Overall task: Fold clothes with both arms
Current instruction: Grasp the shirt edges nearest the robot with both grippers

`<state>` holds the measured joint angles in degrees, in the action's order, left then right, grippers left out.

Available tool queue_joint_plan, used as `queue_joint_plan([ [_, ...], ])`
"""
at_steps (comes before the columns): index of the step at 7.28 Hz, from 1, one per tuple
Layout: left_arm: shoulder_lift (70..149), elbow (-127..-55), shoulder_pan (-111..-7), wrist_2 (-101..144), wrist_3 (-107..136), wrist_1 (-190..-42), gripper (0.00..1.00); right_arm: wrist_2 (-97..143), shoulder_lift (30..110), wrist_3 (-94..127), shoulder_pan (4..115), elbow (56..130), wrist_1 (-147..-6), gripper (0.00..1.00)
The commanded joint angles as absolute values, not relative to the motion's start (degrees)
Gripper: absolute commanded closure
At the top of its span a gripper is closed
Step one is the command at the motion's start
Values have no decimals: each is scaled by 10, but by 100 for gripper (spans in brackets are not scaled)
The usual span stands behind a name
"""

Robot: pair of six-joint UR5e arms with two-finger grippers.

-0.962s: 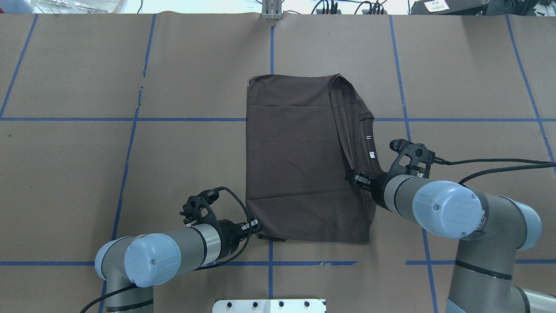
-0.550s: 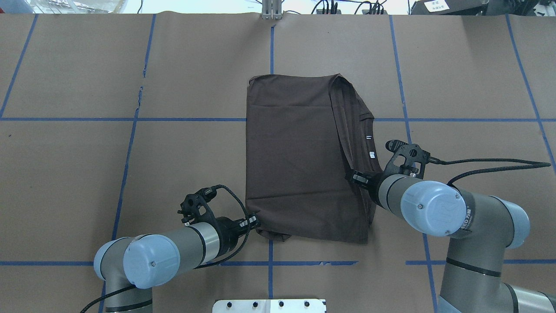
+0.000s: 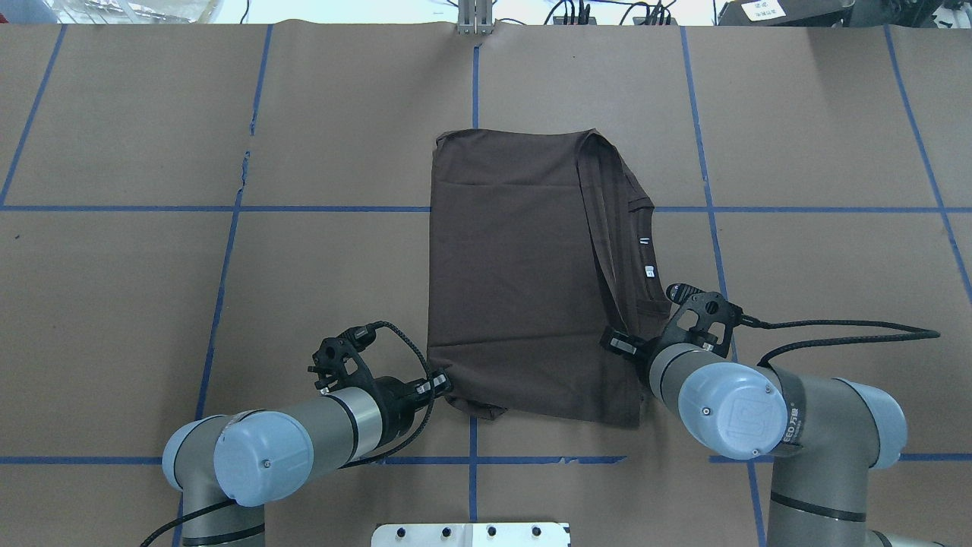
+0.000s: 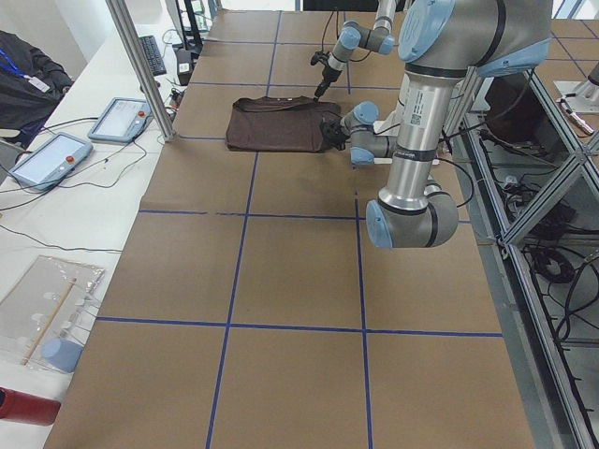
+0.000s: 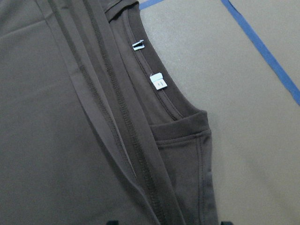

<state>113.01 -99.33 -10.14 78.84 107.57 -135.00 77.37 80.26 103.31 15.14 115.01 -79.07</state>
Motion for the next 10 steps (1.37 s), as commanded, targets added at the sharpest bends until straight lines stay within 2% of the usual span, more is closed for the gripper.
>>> queue_joint_plan([
  [1,1131,-994,-101,781,1076,-1350,100,762,804,1046,130,1148,-792,23],
  [4,1130,-994,-101,780,1076,-1349,100,762,809,1076,116,1144,-793,33],
  [10,1129,-996,-101,781,1075,-1350,100,762,813,1077,111,1140,-793,38],
])
